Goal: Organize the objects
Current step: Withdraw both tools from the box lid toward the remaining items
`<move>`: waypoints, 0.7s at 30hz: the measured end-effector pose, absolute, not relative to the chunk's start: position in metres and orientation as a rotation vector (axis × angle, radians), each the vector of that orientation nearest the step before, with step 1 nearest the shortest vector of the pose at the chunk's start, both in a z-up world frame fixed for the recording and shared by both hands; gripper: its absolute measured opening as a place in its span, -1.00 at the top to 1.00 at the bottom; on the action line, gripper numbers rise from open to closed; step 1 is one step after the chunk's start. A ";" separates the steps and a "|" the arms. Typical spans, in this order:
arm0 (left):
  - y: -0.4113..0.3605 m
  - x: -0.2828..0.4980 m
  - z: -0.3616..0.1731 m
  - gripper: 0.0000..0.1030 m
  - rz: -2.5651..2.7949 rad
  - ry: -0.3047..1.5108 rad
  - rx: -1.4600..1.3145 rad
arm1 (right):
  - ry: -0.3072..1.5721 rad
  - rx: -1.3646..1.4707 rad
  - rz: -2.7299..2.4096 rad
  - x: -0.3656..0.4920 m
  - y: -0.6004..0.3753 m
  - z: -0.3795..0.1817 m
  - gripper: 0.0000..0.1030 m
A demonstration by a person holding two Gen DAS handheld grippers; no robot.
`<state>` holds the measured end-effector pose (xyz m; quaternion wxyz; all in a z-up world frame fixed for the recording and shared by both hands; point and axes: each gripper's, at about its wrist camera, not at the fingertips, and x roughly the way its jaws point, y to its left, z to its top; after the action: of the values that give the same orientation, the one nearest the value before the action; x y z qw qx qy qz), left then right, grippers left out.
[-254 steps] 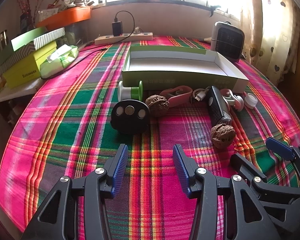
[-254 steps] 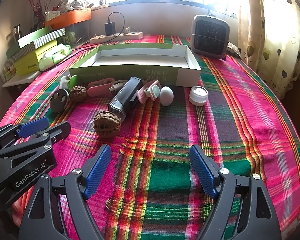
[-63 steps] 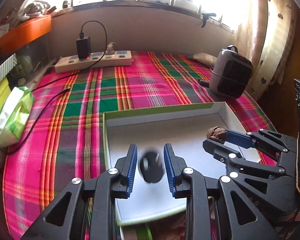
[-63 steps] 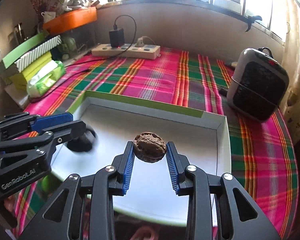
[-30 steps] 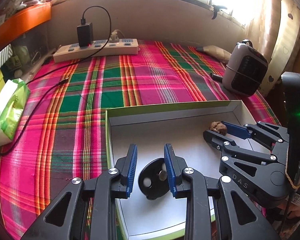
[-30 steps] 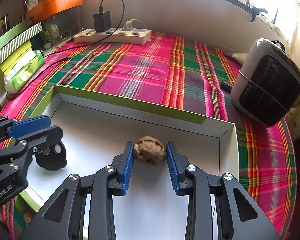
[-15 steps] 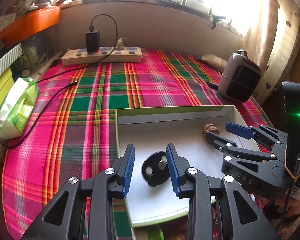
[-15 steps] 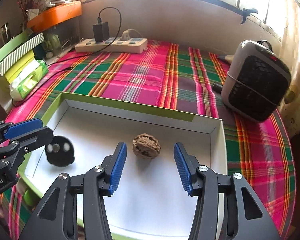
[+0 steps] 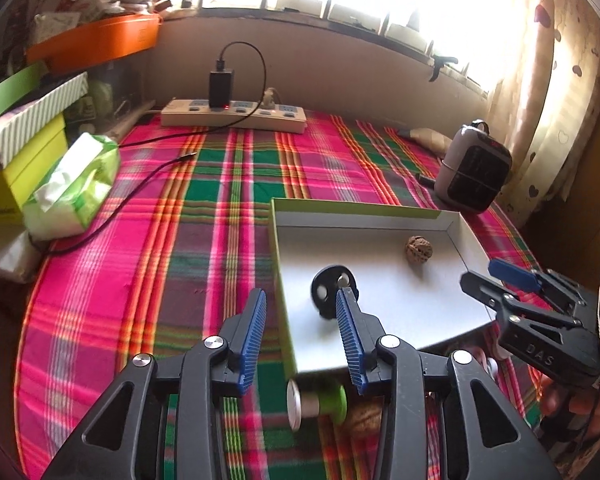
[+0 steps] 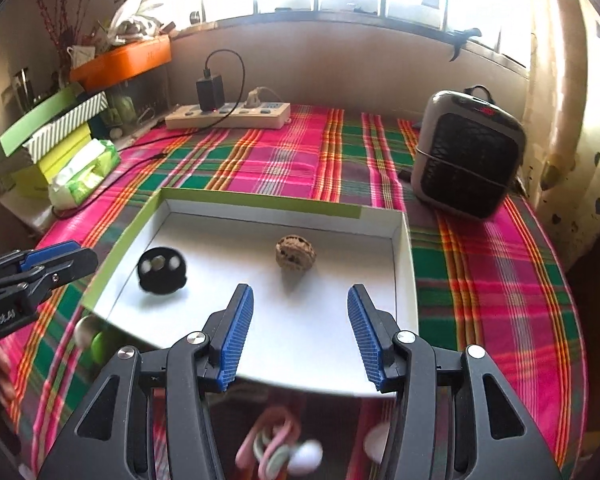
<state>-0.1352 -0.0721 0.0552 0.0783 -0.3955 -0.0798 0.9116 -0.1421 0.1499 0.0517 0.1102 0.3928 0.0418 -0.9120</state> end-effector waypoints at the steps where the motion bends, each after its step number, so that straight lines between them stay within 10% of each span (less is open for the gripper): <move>1: -0.073 -0.132 0.055 0.31 2.730 -0.248 -1.181 | 0.111 1.150 -2.680 -0.138 0.151 0.053 0.02; 21: -0.083 -0.080 0.037 0.25 2.722 -0.331 -1.189 | 0.008 1.118 -2.677 -0.057 0.167 0.041 0.02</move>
<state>-0.0798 -0.0831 0.0370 0.0761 -0.3967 -0.1105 0.9081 -0.0573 0.1674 0.0411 0.1198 0.3825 0.0026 -0.9161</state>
